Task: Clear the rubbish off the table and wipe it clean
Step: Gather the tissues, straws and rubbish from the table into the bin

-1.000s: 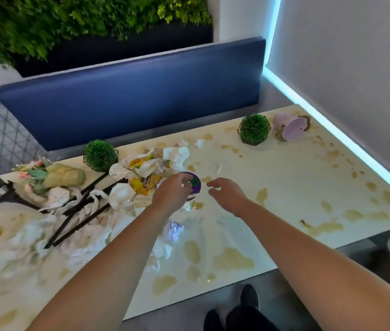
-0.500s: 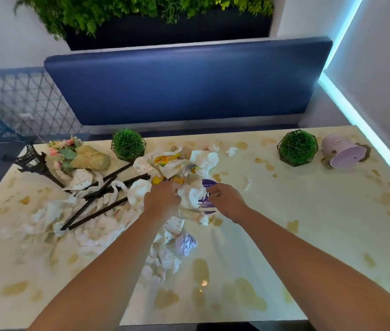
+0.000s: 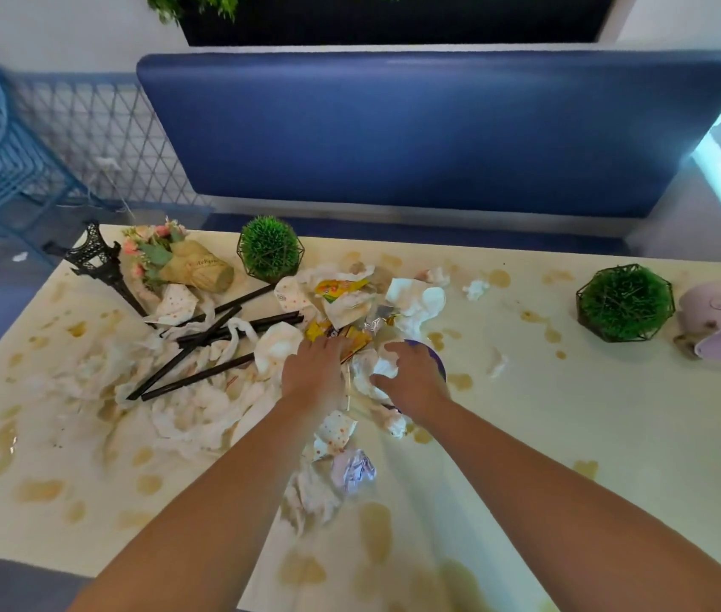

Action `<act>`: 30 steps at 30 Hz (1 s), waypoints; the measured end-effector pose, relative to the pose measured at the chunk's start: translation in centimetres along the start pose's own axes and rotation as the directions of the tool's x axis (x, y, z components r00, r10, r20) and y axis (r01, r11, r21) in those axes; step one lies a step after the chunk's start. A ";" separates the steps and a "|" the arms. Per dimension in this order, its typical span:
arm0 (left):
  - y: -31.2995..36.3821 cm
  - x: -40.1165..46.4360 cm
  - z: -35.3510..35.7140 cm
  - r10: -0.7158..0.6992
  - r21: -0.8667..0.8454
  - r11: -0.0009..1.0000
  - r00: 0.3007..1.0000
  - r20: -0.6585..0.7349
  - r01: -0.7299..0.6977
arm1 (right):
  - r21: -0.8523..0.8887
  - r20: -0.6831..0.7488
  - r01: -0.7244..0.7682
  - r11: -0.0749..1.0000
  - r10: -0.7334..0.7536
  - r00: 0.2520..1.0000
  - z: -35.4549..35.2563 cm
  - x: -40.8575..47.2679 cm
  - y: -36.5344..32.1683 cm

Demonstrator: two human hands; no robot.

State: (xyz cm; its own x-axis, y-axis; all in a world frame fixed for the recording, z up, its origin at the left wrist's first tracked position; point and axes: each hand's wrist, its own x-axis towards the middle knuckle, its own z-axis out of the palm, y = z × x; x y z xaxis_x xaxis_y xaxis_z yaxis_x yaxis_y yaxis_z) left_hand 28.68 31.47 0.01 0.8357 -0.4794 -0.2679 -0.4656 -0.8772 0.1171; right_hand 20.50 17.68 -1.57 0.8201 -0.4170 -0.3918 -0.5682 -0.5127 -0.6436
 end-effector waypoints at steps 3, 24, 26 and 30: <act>-0.2 0.5 0.0 -0.021 -0.029 0.999 0.999 -0.047 0.020 | -0.082 0.033 -0.009 0.997 0.012 0.999 0.1 0.7 0.1; 0.1 1.2 -2.6 -0.246 -0.441 0.894 0.908 -0.338 0.078 | 0.495 -0.215 -0.051 0.868 0.179 0.960 -2.7 0.6 -0.4; 0.2 1.2 -2.6 -0.264 -0.495 0.866 0.905 -0.332 0.071 | 0.500 -0.219 -0.052 0.865 0.184 0.958 -2.6 0.7 -0.4; 0.6 1.1 -2.2 -0.305 -0.597 0.797 0.916 -0.260 0.096 | 0.493 -0.175 -0.090 0.865 0.201 0.964 -2.6 1.3 -0.3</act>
State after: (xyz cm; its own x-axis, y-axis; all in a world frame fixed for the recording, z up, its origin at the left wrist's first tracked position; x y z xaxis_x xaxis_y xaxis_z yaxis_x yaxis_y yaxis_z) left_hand 29.97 30.37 1.86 0.9833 -0.1790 -0.0328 -0.1172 -0.7607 0.6384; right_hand 21.51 15.31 -0.15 0.6646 -0.6363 -0.3916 -0.5325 -0.0357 -0.8457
